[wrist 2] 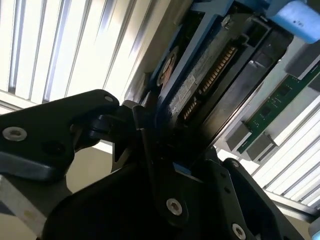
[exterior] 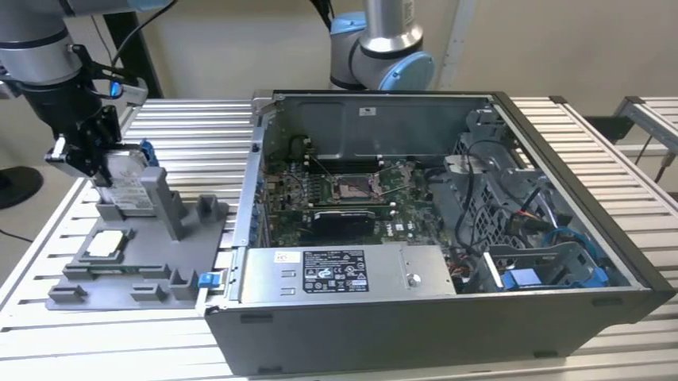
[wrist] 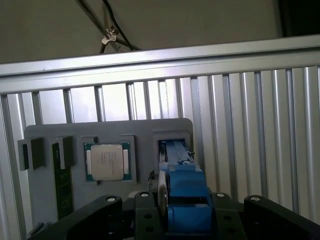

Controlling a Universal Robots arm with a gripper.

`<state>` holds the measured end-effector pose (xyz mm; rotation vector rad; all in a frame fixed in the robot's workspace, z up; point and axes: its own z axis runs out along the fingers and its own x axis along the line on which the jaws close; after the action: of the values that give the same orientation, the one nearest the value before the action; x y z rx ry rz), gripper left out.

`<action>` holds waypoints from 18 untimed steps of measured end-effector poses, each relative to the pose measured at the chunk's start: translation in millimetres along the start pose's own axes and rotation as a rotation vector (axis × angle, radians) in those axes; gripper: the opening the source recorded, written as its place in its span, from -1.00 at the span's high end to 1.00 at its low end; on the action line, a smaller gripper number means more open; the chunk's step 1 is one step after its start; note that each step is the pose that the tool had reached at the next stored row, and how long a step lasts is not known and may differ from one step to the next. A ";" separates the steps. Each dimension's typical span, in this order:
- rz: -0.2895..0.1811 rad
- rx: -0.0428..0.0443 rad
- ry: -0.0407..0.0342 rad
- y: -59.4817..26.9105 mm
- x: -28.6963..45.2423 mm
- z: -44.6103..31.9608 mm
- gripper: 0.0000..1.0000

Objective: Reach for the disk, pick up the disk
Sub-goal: 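Pick up the disk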

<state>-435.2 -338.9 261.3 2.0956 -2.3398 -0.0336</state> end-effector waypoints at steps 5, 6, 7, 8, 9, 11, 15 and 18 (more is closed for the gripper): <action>0.000 -0.0001 0.0000 0.0 0.0 0.1 1.00; 0.000 0.0000 0.0000 0.0 0.0 0.1 1.00; 0.000 0.0000 0.0000 0.0 0.0 0.1 1.00; 0.000 0.0000 0.0000 0.0 0.0 0.2 1.00; 0.000 -0.0001 0.0001 0.0 0.0 0.1 1.00; 0.000 -0.0001 0.0001 0.0 0.0 0.2 1.00; 0.000 0.0000 0.0000 0.0 0.0 0.4 1.00; 0.000 -0.0001 0.0000 0.0 0.0 0.4 1.00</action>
<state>-435.2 -338.9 260.9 2.0955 -2.3397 -0.0337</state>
